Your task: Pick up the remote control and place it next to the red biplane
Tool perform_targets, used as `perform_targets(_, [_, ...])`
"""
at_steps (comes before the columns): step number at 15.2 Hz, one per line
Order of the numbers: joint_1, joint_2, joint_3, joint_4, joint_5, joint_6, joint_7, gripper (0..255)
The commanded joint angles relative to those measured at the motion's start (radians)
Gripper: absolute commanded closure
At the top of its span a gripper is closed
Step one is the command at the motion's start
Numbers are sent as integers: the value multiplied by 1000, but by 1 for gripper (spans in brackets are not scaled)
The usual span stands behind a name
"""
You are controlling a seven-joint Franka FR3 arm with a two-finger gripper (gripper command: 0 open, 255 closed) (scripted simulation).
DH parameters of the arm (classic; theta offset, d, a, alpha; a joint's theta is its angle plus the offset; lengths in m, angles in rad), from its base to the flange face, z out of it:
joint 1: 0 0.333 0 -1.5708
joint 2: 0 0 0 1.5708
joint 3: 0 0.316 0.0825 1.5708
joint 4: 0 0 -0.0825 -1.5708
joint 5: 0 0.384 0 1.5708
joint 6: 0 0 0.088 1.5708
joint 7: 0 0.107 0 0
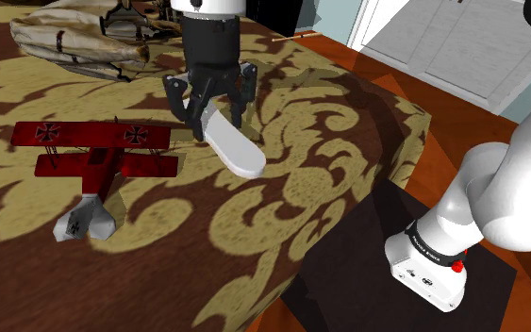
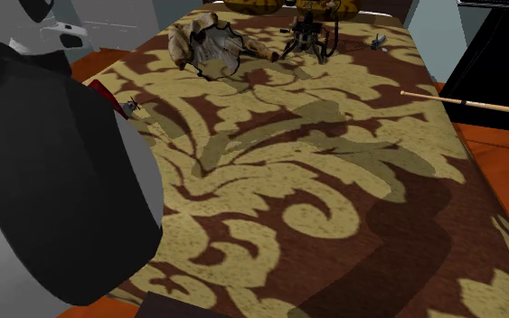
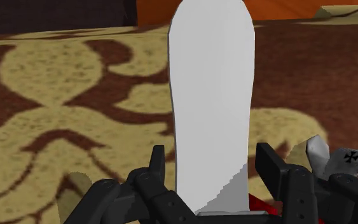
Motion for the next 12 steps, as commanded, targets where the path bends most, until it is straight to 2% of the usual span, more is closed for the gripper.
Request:
perform_targets(1, [31, 49, 22, 56, -15, -4, 56, 255])
perform_targets(12, [30, 48, 20, -93, -13, 144, 42, 255])
